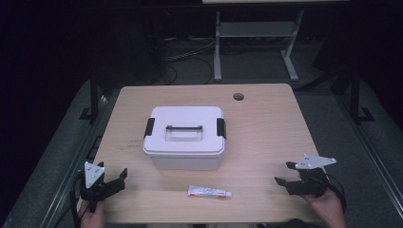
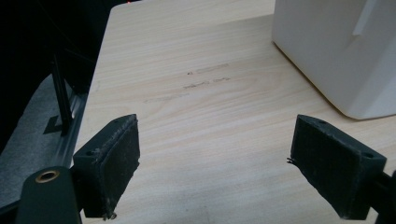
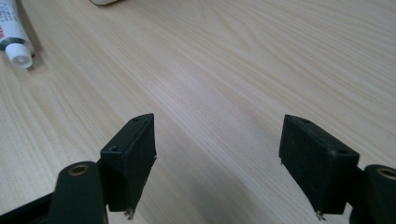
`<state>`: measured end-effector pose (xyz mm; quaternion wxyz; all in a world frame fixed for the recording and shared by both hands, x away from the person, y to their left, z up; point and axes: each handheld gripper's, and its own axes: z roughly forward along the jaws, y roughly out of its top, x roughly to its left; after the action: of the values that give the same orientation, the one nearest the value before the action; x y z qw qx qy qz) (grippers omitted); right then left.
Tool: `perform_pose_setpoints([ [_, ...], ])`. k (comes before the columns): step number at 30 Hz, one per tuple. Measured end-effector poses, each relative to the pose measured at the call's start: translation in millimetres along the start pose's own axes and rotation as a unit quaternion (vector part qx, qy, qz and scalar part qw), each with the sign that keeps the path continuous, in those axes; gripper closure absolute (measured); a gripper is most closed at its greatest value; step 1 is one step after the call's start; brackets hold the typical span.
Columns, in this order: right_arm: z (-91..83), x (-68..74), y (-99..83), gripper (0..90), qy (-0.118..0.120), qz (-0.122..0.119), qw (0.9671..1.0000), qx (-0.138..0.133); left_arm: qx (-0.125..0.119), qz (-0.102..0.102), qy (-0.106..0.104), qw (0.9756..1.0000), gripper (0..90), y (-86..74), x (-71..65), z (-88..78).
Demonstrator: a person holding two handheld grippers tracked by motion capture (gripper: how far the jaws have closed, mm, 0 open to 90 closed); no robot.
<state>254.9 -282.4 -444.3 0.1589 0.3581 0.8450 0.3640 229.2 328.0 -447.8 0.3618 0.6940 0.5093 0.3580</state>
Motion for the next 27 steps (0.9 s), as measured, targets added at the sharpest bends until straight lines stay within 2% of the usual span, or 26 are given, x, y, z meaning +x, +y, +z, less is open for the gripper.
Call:
perform_pose_setpoints([
  [4,-0.2,-0.2,0.7,25.9,0.003,0.001,1.0,0.004,0.0,-0.001,-0.001,1.0,15.0,-1.0,1.1,0.2],
  [11,-5.5,2.7,8.9,25.1,-0.009,-0.021,0.9993,0.031,-0.003,0.006,-0.004,1.0,15.0,-1.4,2.0,0.1],
  [16,-9.4,2.3,13.8,24.9,-0.009,-0.026,0.9992,0.029,-0.006,0.006,-0.002,1.0,15.0,-1.9,3.9,-1.5],
  [21,-10.4,3.3,15.7,24.9,-0.004,-0.031,0.9991,0.03,-0.01,0.002,-0.001,0.9999,15.0,-2.3,4.6,-2.2],
  [27,-10.3,1.9,24.0,24.1,0.005,-0.048,0.9977,0.047,-0.011,0.003,-0.001,0.9999,15.1,-2.3,4.6,-2.4],
])
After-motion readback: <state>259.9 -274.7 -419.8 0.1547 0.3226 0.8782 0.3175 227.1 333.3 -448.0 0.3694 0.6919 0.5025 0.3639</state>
